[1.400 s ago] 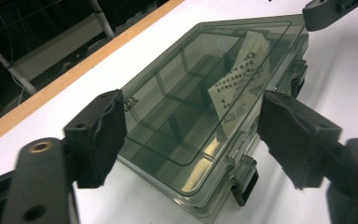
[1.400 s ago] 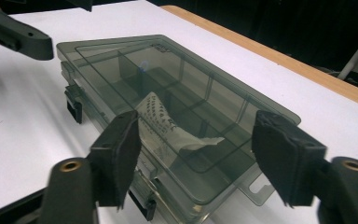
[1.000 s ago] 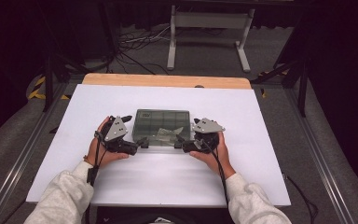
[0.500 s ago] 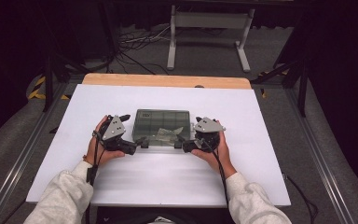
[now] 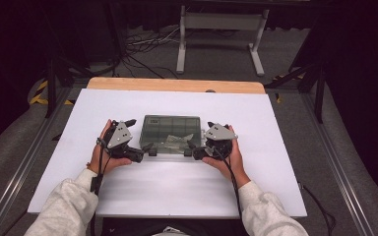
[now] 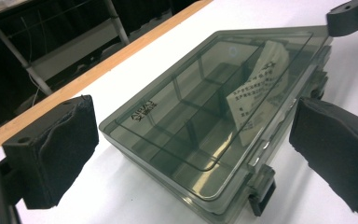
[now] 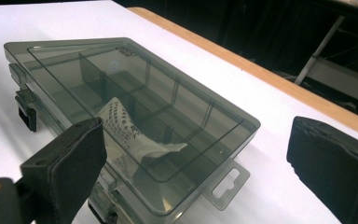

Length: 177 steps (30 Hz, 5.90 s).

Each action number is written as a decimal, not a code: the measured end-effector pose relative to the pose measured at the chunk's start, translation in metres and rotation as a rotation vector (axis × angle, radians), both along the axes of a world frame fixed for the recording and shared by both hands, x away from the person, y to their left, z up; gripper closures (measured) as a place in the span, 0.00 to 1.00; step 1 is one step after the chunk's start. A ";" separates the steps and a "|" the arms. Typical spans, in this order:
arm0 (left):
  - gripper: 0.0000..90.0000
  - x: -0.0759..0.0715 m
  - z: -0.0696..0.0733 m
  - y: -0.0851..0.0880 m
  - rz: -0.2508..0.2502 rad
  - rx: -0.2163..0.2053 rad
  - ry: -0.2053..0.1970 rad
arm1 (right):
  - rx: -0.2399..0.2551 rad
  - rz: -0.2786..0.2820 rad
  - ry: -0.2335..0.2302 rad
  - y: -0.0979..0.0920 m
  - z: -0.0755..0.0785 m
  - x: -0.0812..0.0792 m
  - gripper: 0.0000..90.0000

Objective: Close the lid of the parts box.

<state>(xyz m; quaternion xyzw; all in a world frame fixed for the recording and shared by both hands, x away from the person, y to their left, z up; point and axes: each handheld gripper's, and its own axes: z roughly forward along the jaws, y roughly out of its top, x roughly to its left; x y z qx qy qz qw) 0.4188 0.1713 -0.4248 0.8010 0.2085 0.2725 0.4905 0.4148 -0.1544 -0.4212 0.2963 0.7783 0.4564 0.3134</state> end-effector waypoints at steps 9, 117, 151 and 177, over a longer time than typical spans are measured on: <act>0.02 -0.005 0.005 0.001 -0.013 0.003 -0.022 | -0.007 -0.004 -0.020 -0.001 0.004 -0.004 0.07; 0.03 -0.088 -0.027 0.049 -0.056 0.047 0.074 | -0.090 -0.058 -0.016 -0.084 -0.016 -0.096 0.06; 0.03 -0.094 -0.024 0.054 -0.038 0.019 0.065 | -0.085 -0.061 -0.008 -0.088 -0.018 -0.103 0.06; 0.03 -0.085 -0.023 0.052 -0.040 0.015 0.073 | -0.098 -0.055 -0.003 -0.087 -0.020 -0.101 0.06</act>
